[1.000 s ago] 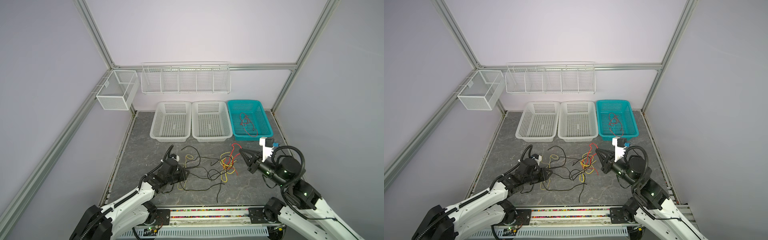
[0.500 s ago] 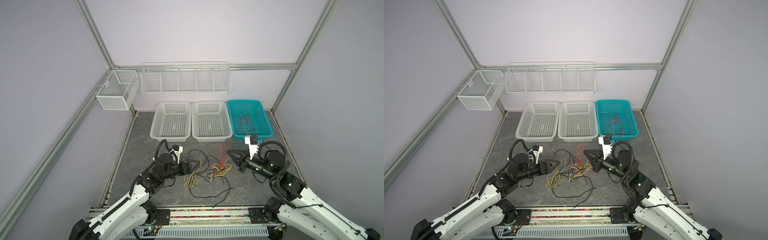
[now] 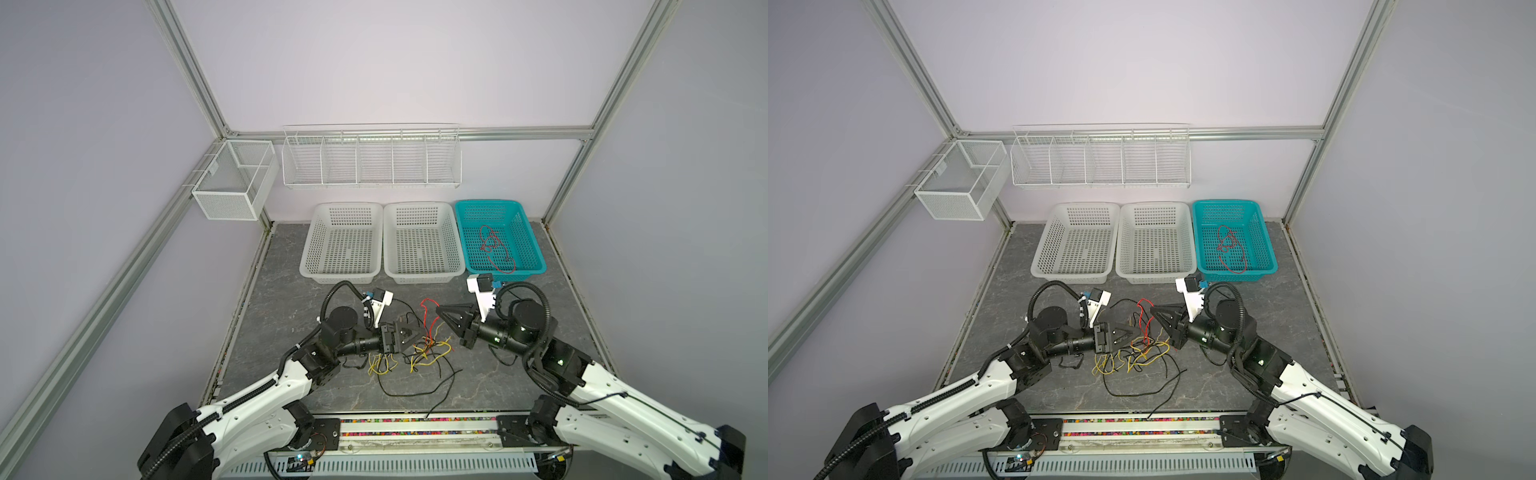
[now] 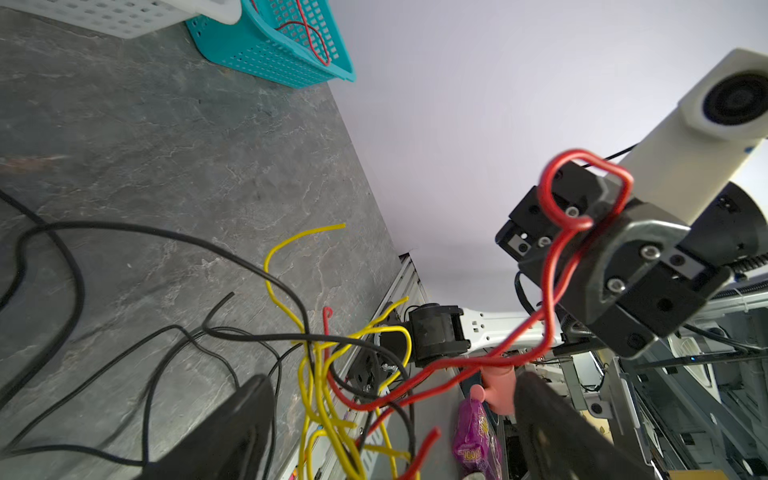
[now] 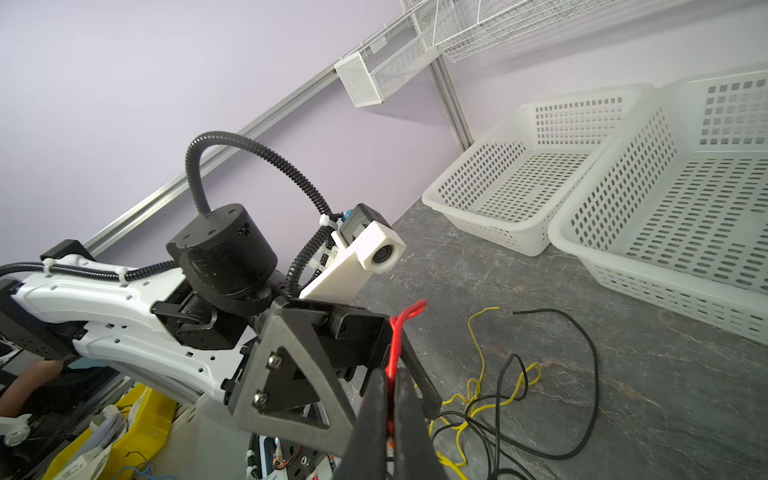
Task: Untangle the cables
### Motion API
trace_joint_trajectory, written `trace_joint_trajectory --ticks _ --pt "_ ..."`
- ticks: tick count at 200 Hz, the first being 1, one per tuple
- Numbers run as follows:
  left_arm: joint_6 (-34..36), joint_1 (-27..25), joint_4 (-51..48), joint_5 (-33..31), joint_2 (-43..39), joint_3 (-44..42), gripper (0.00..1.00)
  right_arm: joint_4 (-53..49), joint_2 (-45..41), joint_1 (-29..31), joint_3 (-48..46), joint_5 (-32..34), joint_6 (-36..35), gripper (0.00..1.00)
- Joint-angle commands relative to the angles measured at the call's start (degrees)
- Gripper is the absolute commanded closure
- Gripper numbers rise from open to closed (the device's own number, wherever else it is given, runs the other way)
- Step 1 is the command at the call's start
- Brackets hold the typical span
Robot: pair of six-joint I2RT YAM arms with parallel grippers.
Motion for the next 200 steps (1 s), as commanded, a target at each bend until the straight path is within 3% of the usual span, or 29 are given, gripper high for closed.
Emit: trace_joint_trajectory --ticks 1,38,124,177,200 --pt "-1.1 -0.3 4.6 2.6 0.1 -1.6 0.12 3.1 -0.5 0.4 1.4 2.6 -1.0 0.94" --pt "0.5 -0.6 2.6 2.8 -0.1 -2.8 0.22 3.2 -0.5 0.6 1.7 3.1 -0.7 0.94" --pt "6.6 -0.6 -8.2 -1.8 -1.3 -0.4 0.59 3.6 -0.5 2.2 1.7 1.9 -0.6 0.94" --pt "6.8 -0.6 -8.8 -4.2 -1.3 -0.7 0.67 2.9 -0.5 2.9 1.8 1.0 -0.6 0.94" --pt "6.4 -0.6 -8.4 -4.6 -1.9 -0.8 0.57 2.6 0.2 3.3 1.7 0.5 -0.8 0.94"
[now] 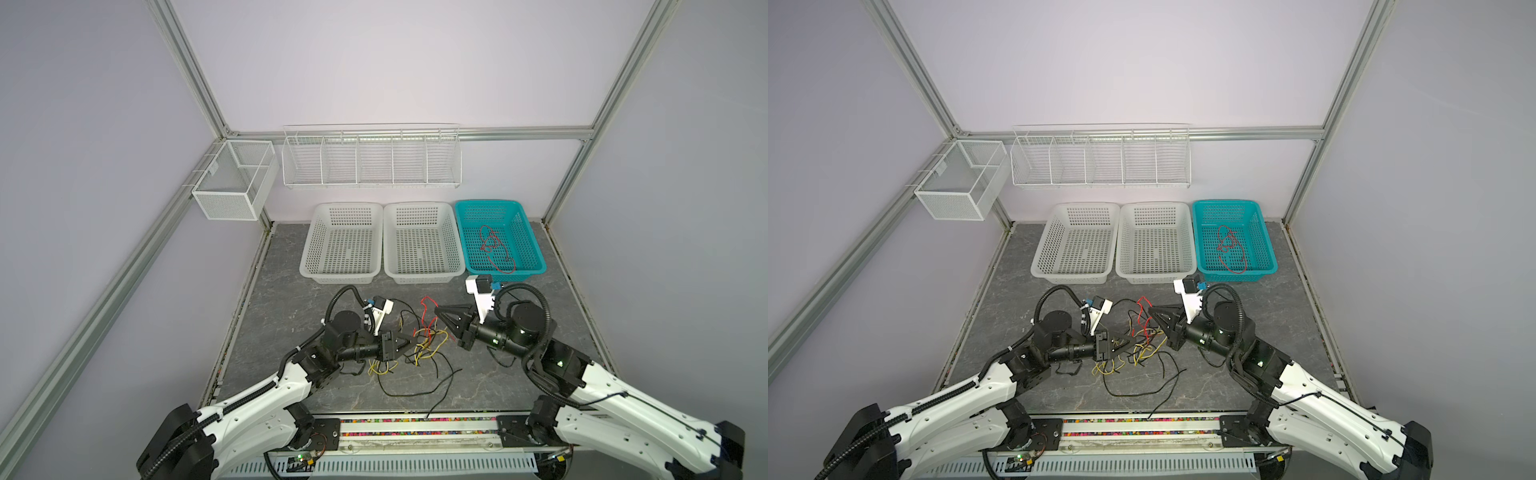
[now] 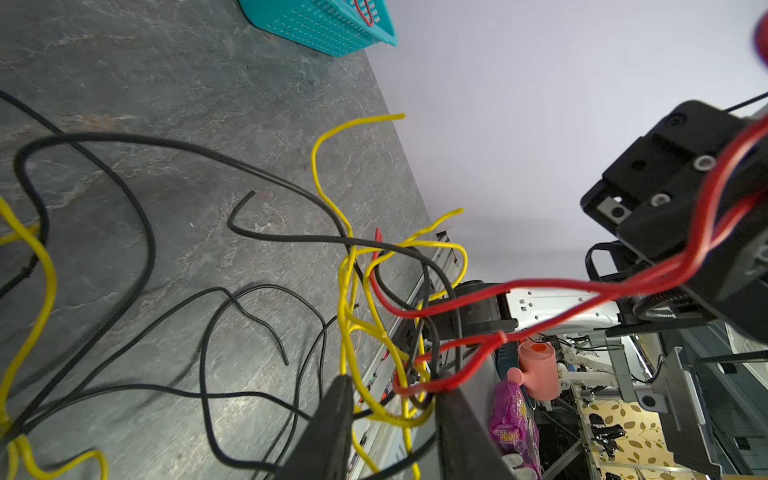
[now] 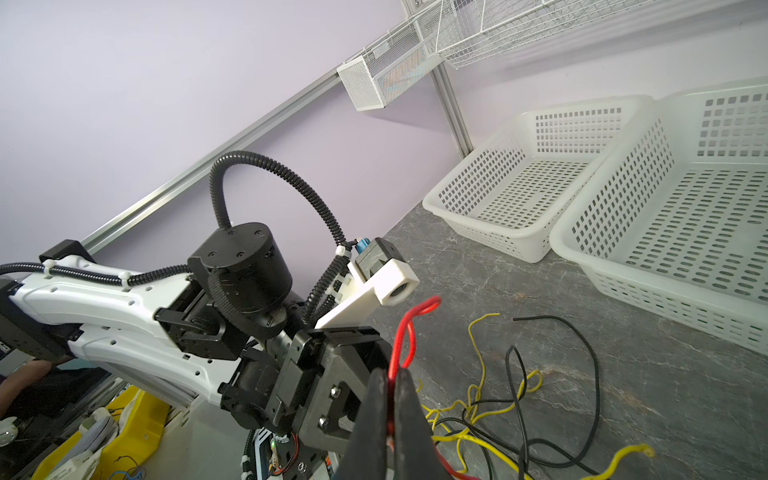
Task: Untangle the cables
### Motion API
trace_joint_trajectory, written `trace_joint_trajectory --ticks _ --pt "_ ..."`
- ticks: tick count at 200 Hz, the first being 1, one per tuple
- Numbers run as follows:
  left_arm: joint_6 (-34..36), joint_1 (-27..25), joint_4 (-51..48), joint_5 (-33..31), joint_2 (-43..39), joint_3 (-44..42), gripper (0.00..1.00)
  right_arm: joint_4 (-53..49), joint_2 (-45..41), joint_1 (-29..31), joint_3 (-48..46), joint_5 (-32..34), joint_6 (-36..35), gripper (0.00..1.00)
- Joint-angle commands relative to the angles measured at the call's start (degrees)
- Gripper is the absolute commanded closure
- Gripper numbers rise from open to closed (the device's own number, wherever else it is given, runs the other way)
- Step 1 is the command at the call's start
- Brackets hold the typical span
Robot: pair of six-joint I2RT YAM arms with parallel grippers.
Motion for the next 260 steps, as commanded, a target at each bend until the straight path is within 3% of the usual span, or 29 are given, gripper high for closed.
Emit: trace_joint_trajectory --ticks 1,52,116,165,205,260 --pt "0.4 -0.2 -0.8 -2.0 -1.1 1.0 0.57 2.2 0.2 0.8 1.3 -1.6 -0.3 0.94" --pt "0.9 -0.2 -2.8 -3.7 -3.0 1.3 0.56 1.6 1.5 1.7 1.4 -1.5 -0.7 0.94" --pt "0.5 -0.2 -2.1 -3.3 -2.8 0.5 0.75 1.6 2.2 2.5 1.7 -0.9 -0.8 0.94" --pt "1.2 -0.2 -3.5 -4.0 -2.7 0.0 1.00 0.5 0.4 2.8 2.0 -0.1 -0.9 0.94" --pt "1.9 -0.2 -6.8 -6.8 -4.1 -2.2 1.00 -5.0 -7.4 2.7 2.1 11.3 -0.9 0.94" --pt "-3.3 -0.2 -2.7 -11.4 -6.7 -10.8 1.00 -11.1 -21.5 1.3 -0.2 29.8 2.2 0.94"
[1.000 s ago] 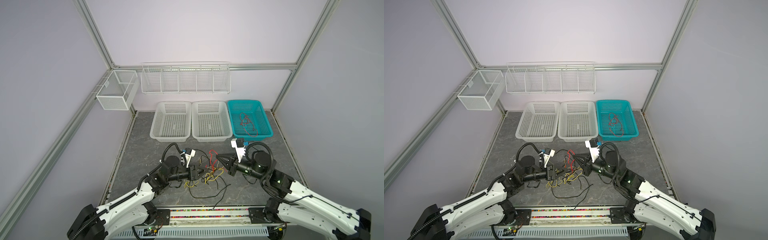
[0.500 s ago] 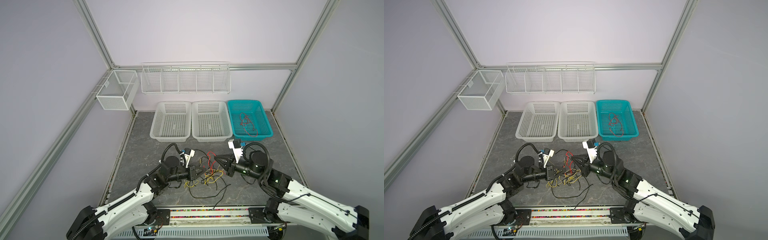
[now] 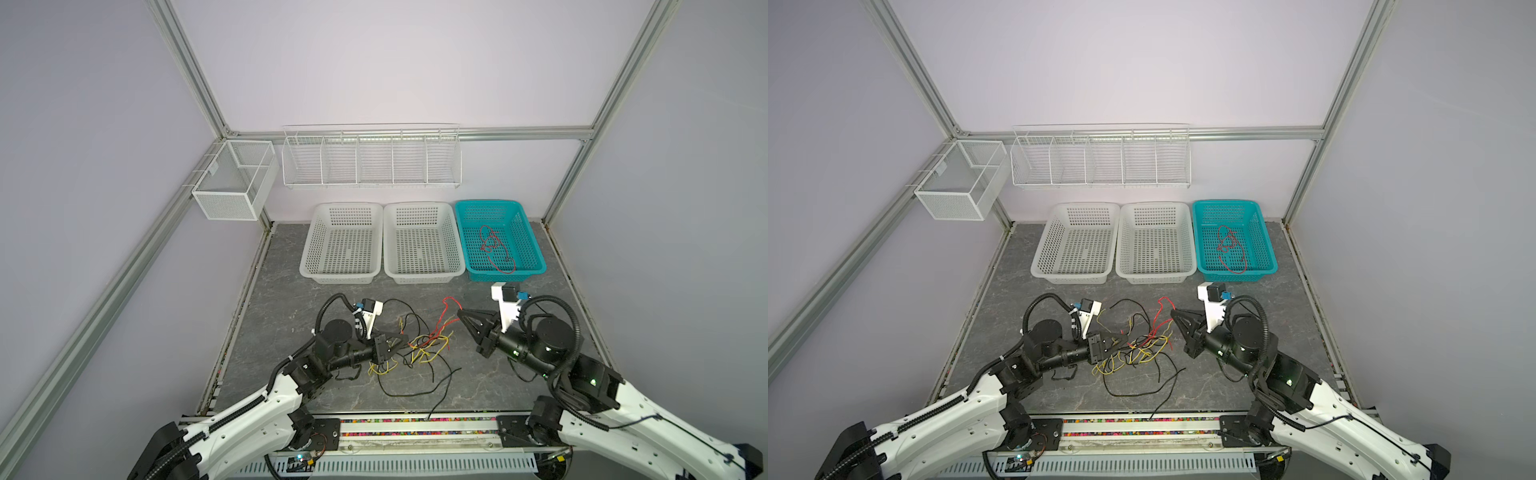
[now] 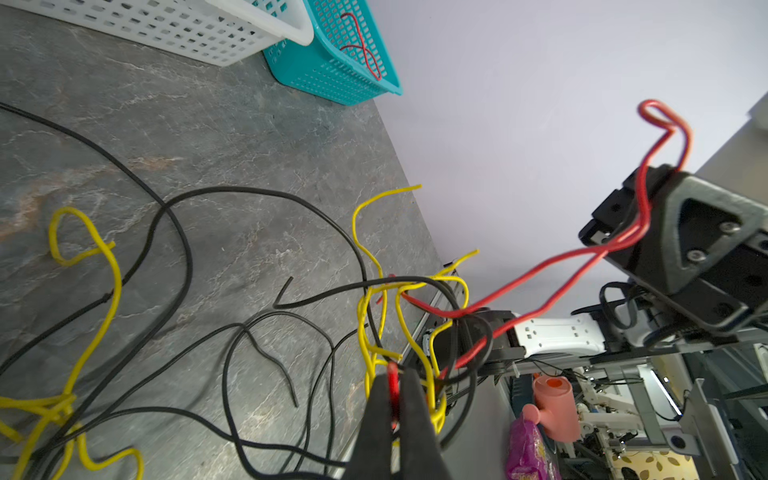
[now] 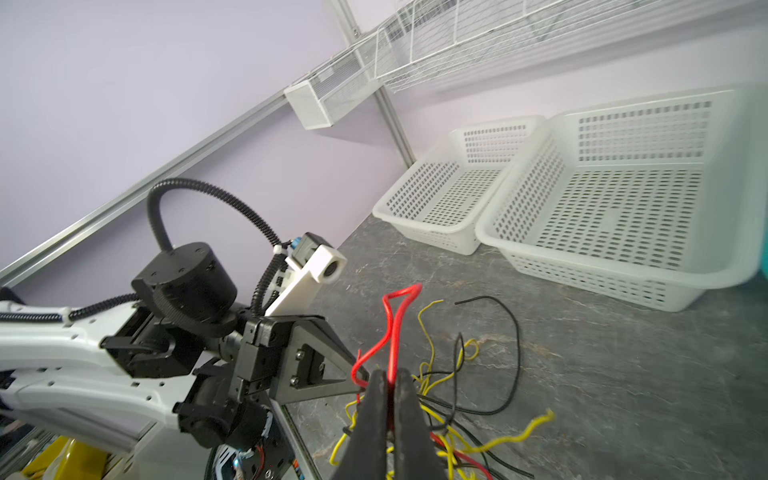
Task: Untangle the cables
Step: 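Pull the red wire out of the tangle away from the left gripper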
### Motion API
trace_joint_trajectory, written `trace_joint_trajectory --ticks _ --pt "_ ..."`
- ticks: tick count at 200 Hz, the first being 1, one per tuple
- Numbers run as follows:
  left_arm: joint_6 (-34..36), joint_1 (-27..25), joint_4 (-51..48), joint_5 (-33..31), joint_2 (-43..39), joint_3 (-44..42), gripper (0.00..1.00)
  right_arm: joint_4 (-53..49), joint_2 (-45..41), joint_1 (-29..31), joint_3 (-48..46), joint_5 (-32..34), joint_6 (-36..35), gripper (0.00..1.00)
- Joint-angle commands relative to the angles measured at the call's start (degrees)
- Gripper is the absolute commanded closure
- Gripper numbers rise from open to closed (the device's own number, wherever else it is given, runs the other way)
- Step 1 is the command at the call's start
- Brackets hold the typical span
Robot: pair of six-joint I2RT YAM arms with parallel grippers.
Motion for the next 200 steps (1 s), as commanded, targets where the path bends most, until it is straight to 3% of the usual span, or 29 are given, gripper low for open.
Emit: trace_joint_trajectory --ticks 1,31,83,93,127,163,200 --pt "-2.4 0.3 -5.1 -4.8 0.6 -5.4 1.00 4.6 -7.5 -1.3 -0.5 13.9 2.3 0.94" --pt "-4.8 0.4 -2.6 -5.8 0.8 -7.1 1.00 4.7 -12.3 -2.0 -3.3 14.9 3.9 0.94" --pt "-4.9 0.4 -3.3 -5.2 1.2 -3.7 1.00 2.1 -4.0 -2.1 0.1 0.8 0.7 0.92" --pt "-4.8 0.4 -3.3 -5.1 0.8 -2.9 1.00 2.3 -3.0 -2.1 0.0 0.2 0.9 0.86" --pt "-4.0 0.4 -3.9 -4.9 -0.6 -1.4 1.00 5.9 -1.8 -2.1 -3.0 -0.5 3.3 0.48" --pt "-3.3 0.4 -5.0 -4.9 -1.7 -1.3 1.00 9.1 2.7 -2.0 -5.0 -2.7 6.1 0.36" --pt "-3.1 0.4 -6.0 -5.4 -3.7 -1.4 1.00 8.6 8.7 -2.1 -6.2 0.4 8.4 0.23"
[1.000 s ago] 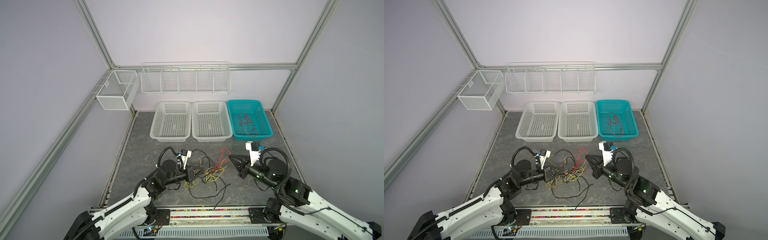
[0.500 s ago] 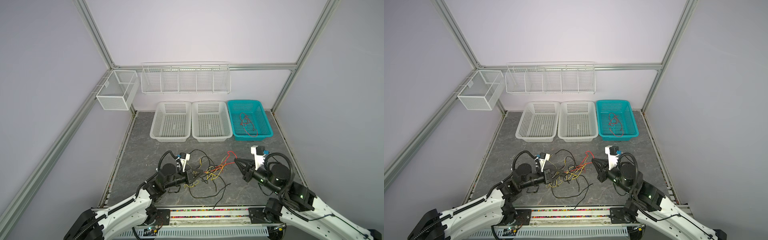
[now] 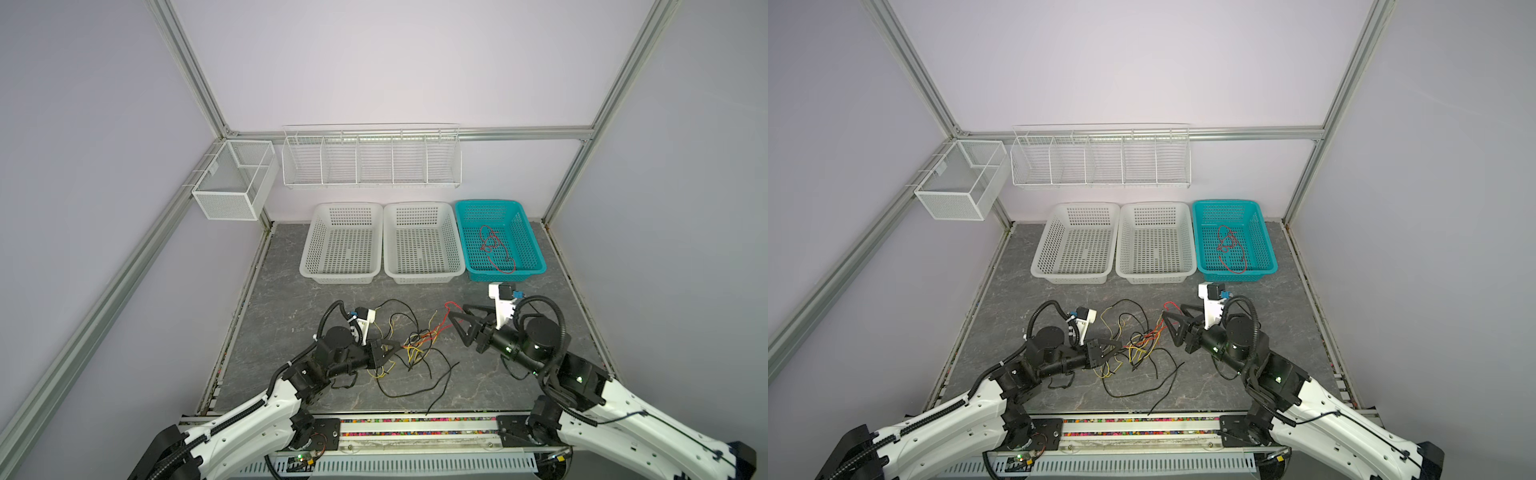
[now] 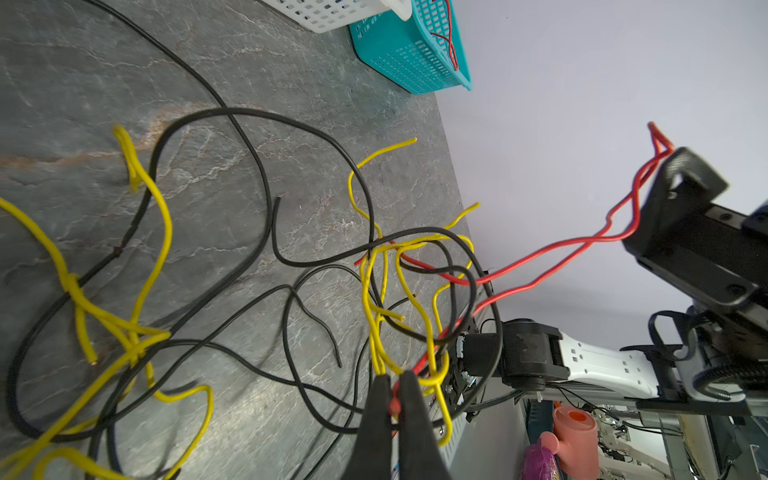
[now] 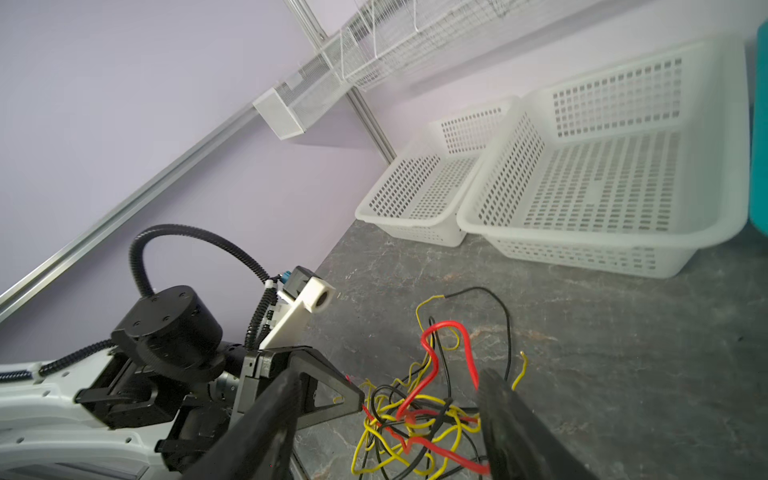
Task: Untangle the cables
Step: 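Pull the red wire out of the tangle away from the left gripper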
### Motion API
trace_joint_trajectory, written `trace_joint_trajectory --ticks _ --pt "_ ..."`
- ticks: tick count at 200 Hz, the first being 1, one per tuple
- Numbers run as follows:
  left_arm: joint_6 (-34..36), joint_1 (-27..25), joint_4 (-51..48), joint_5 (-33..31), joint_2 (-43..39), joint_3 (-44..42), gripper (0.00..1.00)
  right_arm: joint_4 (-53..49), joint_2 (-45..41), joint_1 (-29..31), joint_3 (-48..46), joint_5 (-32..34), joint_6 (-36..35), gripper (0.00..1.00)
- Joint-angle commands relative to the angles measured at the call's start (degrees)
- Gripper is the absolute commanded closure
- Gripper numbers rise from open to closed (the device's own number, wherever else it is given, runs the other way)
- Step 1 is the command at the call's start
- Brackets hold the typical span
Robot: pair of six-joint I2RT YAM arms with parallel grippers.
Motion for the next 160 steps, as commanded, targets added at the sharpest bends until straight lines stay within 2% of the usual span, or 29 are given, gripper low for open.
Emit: trace_joint_trajectory --ticks 1,25,39,62,94,108,133,160 --pt "0.7 0.2 -0.4 -1.2 -1.8 1.7 1.00 1.9 2.6 -0.1 -1.9 1.3 2.7 0.23" --pt "0.6 0.2 -0.7 -1.8 -2.3 1.8 1.00 8.1 6.6 0.2 -3.6 -1.5 4.4 0.21" --pt "0.7 0.2 -0.9 -2.2 -2.3 1.9 1.00 7.7 8.9 0.6 -2.2 -2.2 3.8 0.22" --pt "1.0 0.2 -1.9 -2.8 -4.3 2.1 1.00 2.1 7.8 1.1 -1.0 3.5 3.3 0.21" --pt "2.2 0.2 -5.4 -4.3 -6.1 2.5 1.00 -5.0 -1.1 1.1 -3.3 13.3 3.8 0.18" --pt "2.3 0.2 -5.7 -4.6 -6.2 2.4 1.00 -5.2 -4.9 1.1 -5.8 15.1 5.2 0.16" --pt "2.5 0.2 -4.5 -4.4 -4.9 2.7 1.00 1.1 -5.9 1.1 -10.3 10.1 7.6 0.15" --pt "2.4 0.2 -2.9 -3.8 -2.9 3.3 1.00 14.7 0.2 1.3 -12.8 0.1 8.4 0.15"
